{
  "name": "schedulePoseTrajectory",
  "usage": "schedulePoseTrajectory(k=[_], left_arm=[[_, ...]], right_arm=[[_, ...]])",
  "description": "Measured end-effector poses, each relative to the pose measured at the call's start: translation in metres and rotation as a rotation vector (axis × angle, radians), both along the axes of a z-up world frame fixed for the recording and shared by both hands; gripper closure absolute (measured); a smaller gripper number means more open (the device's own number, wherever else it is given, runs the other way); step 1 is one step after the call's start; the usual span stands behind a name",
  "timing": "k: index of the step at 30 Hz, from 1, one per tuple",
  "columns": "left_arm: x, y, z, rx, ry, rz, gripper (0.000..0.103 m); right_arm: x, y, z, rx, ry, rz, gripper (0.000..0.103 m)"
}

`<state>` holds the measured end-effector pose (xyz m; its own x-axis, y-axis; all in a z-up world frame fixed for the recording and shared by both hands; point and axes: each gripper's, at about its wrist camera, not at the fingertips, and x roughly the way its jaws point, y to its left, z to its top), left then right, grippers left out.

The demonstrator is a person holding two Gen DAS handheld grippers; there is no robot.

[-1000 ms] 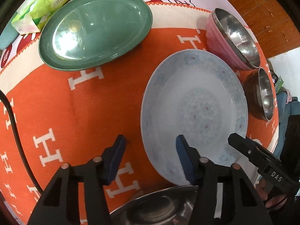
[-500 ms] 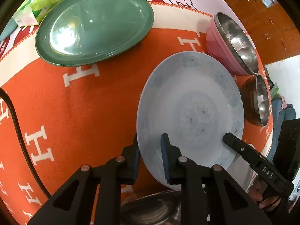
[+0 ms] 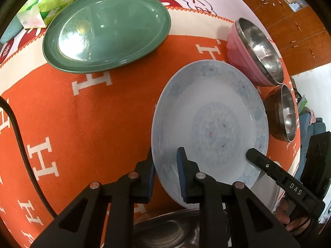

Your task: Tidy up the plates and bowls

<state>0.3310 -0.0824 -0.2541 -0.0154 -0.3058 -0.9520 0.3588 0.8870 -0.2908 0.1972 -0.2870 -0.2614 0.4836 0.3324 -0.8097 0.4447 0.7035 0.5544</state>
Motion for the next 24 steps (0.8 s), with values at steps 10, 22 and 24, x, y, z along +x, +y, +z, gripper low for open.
schedulePoseTrajectory(k=[10,22,24], left_arm=[[-0.008,0.004,0.022,-0.076,-0.055,0.004,0.085],[-0.017,0.021,0.05,-0.156,-0.124,0.044,0.085],[-0.016,0.022,0.056,-0.167,-0.134,0.047,0.085]], right_arm=[[-0.004,-0.002,0.008,-0.006,-0.019,-0.013,0.094],[-0.007,0.006,0.029,-0.029,-0.07,0.01,0.093],[-0.009,0.007,0.034,-0.029,-0.079,0.009,0.093]])
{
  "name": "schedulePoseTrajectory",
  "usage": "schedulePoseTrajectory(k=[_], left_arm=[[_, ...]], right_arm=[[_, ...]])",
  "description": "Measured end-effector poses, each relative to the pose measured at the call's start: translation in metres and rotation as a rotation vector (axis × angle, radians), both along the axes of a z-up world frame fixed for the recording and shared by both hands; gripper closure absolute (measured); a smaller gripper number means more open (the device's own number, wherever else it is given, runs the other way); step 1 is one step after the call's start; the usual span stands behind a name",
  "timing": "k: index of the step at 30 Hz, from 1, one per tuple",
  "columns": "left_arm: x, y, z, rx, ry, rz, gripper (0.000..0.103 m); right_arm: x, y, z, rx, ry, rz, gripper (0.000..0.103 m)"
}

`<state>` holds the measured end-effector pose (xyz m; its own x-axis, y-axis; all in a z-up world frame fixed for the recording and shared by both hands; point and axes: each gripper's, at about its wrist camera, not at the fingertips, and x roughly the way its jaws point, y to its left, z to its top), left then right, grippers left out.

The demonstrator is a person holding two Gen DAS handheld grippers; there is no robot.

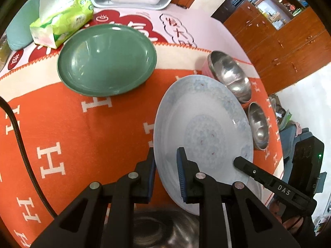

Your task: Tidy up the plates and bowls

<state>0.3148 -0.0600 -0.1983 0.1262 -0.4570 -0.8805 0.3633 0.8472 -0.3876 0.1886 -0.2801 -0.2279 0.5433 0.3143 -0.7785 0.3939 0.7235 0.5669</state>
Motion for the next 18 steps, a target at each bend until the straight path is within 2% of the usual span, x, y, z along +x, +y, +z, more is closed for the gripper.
schedulePoseTrajectory(k=[9,18], left_arm=[[-0.013,0.0,0.028,-0.037,-0.074,-0.02,0.085],[-0.043,0.001,0.056,-0.061,-0.135,-0.05,0.085]], right_arm=[[-0.015,0.003,0.021,-0.019,-0.047,-0.011,0.093],[-0.043,0.004,0.046,-0.048,-0.112,-0.028,0.093]])
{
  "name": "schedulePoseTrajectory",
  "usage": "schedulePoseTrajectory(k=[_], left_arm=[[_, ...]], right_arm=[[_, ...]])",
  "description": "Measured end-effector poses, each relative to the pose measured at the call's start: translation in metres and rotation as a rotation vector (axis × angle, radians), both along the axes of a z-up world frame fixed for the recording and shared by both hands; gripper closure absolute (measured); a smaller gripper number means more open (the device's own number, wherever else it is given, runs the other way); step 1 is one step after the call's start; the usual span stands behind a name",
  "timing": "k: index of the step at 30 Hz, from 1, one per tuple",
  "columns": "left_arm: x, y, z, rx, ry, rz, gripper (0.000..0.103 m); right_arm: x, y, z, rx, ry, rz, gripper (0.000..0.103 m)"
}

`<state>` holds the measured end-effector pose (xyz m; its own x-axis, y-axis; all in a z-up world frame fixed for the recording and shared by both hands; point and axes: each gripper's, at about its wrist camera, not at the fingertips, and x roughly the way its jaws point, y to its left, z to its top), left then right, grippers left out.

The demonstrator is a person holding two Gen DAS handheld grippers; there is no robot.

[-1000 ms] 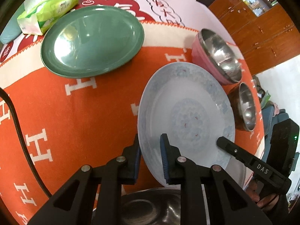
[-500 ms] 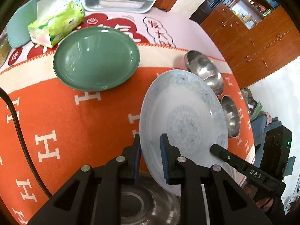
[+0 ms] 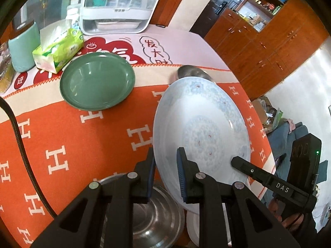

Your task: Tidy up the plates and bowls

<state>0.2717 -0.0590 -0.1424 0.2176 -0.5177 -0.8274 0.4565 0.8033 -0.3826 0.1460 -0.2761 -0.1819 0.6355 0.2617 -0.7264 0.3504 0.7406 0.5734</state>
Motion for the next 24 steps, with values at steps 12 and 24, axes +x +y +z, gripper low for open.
schedulePoseTrajectory(k=[12,24], left_arm=[[-0.051,0.005,0.029,-0.007,-0.066,-0.026,0.085],[-0.112,0.002,0.041,-0.01,-0.082,-0.041,0.085]], right_arm=[[-0.047,0.003,0.03,-0.054,-0.094,-0.009,0.093],[-0.1,0.001,0.047,-0.117,-0.134,0.012,0.093]])
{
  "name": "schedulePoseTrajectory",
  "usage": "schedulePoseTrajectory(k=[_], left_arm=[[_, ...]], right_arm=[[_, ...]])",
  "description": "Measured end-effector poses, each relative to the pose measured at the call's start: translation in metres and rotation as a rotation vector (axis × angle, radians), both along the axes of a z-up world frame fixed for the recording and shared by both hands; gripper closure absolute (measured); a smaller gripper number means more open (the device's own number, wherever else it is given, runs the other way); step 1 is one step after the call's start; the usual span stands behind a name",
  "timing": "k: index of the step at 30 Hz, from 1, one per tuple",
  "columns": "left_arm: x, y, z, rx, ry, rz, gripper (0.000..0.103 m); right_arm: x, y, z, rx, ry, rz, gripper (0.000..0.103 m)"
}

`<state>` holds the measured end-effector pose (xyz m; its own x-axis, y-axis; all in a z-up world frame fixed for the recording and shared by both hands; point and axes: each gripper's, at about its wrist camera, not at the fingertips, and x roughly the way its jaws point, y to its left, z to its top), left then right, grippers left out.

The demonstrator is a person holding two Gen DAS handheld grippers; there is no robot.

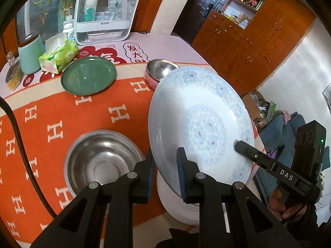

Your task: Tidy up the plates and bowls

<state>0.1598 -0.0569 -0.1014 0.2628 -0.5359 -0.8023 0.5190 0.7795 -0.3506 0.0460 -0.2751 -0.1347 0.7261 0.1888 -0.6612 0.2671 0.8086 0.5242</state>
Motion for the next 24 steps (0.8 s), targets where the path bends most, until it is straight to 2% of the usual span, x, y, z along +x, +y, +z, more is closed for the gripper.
schedulePoseTrajectory(k=[15,24], left_arm=[[-0.067,-0.026,-0.01,0.037,0.027,-0.033,0.085],[-0.087,-0.04,-0.025,0.068,0.063,-0.014,0.085]], right_arm=[[-0.059,-0.021,-0.003,-0.031,0.032,0.011,0.093],[-0.078,-0.033,-0.015,-0.038,0.084,0.04,0.093]])
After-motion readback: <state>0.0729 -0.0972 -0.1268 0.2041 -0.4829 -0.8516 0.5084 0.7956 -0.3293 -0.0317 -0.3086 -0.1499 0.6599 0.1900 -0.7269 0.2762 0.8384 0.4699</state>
